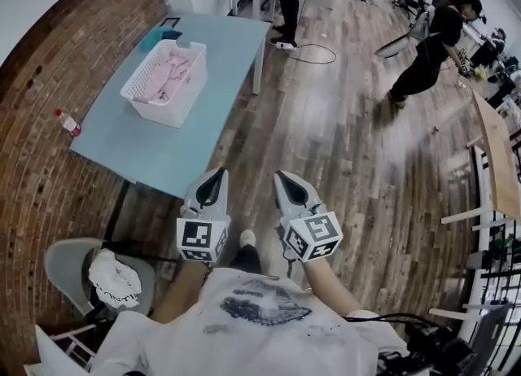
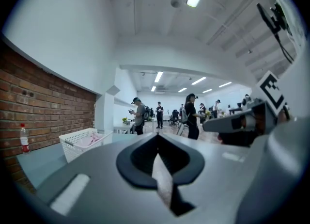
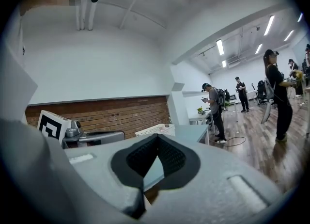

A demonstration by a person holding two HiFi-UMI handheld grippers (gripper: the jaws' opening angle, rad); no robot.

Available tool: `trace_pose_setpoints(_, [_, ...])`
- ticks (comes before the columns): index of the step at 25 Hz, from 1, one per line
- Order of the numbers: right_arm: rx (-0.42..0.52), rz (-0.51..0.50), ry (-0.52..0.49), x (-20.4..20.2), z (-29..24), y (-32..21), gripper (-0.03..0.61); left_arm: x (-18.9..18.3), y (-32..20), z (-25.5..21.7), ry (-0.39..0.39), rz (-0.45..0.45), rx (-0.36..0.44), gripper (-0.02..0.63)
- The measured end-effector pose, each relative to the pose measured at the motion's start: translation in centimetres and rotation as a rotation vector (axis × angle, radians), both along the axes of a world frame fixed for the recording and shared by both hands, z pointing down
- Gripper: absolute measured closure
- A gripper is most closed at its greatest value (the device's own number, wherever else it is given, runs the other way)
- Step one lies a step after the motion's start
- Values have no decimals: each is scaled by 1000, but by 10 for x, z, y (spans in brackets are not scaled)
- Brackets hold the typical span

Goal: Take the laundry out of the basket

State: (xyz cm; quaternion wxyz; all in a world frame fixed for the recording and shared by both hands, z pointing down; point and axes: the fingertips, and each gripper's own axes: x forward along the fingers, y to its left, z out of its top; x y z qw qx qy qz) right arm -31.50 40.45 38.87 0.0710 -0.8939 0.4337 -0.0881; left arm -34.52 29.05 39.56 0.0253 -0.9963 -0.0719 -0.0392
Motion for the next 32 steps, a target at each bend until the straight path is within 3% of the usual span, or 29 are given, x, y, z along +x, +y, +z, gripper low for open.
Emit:
trace_pose_setpoints(8, [28, -75, 11, 107, -10, -91, 581, 96, -88, -3, -8, -84, 2, 623])
trace_pose_setpoints(13, [27, -119, 17, 150, -16, -127, 581, 133, -120, -12, 6, -123, 31, 623])
trace_pose_setpoints(19, [21, -225, 24, 194, -15, -178, 581, 167, -165, -10, 9, -230, 16, 623])
trace_pose_setpoints(26, [27, -428, 24, 253, -11, -257, 581, 206, -229, -2, -9, -429, 17, 623])
trace_pose_setpoints(32, [6, -641, -30, 309, 1, -332, 581, 239, -289, 10, -69, -659, -11, 623])
